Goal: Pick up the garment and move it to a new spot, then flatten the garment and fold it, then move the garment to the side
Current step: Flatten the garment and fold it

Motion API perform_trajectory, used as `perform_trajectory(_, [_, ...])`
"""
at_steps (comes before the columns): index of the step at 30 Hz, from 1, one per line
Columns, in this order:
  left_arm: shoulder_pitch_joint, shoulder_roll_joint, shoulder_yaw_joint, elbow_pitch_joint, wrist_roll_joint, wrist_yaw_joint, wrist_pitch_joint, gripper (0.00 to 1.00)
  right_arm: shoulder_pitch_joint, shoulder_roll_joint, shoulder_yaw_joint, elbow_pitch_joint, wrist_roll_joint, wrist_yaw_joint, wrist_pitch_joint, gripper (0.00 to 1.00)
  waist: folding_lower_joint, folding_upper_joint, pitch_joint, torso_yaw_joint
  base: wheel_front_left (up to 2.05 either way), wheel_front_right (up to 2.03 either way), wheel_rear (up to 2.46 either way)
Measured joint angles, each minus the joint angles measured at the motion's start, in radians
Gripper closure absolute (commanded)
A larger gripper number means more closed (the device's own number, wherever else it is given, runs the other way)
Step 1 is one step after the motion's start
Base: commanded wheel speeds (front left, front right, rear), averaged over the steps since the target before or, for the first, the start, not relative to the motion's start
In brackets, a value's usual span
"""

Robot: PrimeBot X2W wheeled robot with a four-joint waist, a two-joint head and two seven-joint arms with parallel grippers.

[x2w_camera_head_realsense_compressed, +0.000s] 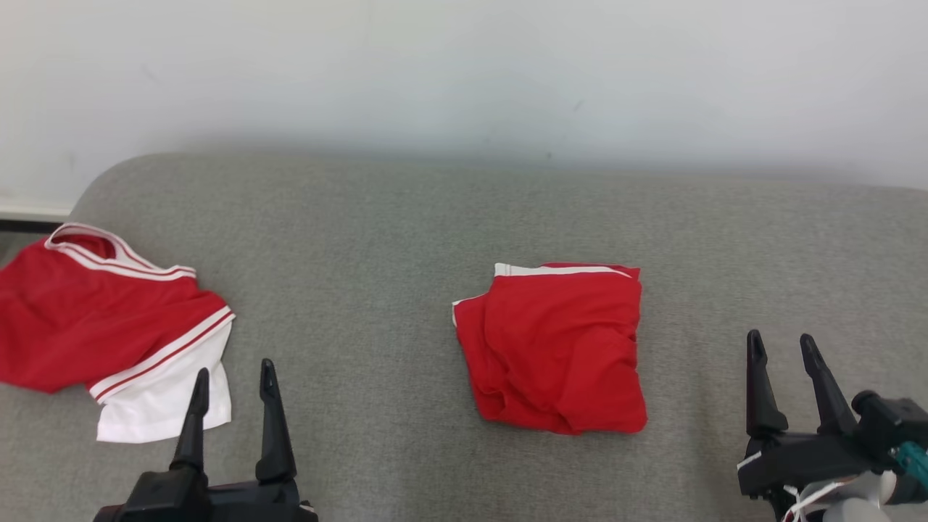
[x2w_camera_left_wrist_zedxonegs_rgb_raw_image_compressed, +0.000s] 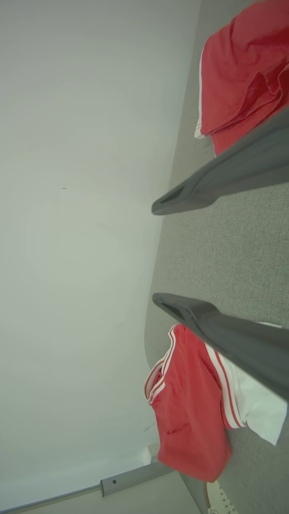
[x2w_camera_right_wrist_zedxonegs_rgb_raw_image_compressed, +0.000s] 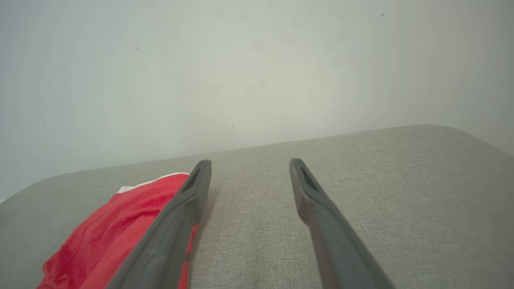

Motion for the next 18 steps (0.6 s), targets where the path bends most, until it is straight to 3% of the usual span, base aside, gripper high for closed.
perform_trajectory(8, [0.036,0.046,-0.005,-0.001,0.091,0.018,0.0,0.0,0.131,0.027,0.009,-0.153,-0.097,0.0,0.0,0.0,0.0,0.0,-0.037,-0.049,0.0,0.0,0.0])
perform_trajectory(18, [0.058,0.103,-0.007,0.016,0.104,0.007,0.033,0.0,0.243,0.05,0.03,-0.275,-0.197,0.0,0.036,0.0,0.0,0.0,-0.074,-0.086,0.0,0.0,0.0])
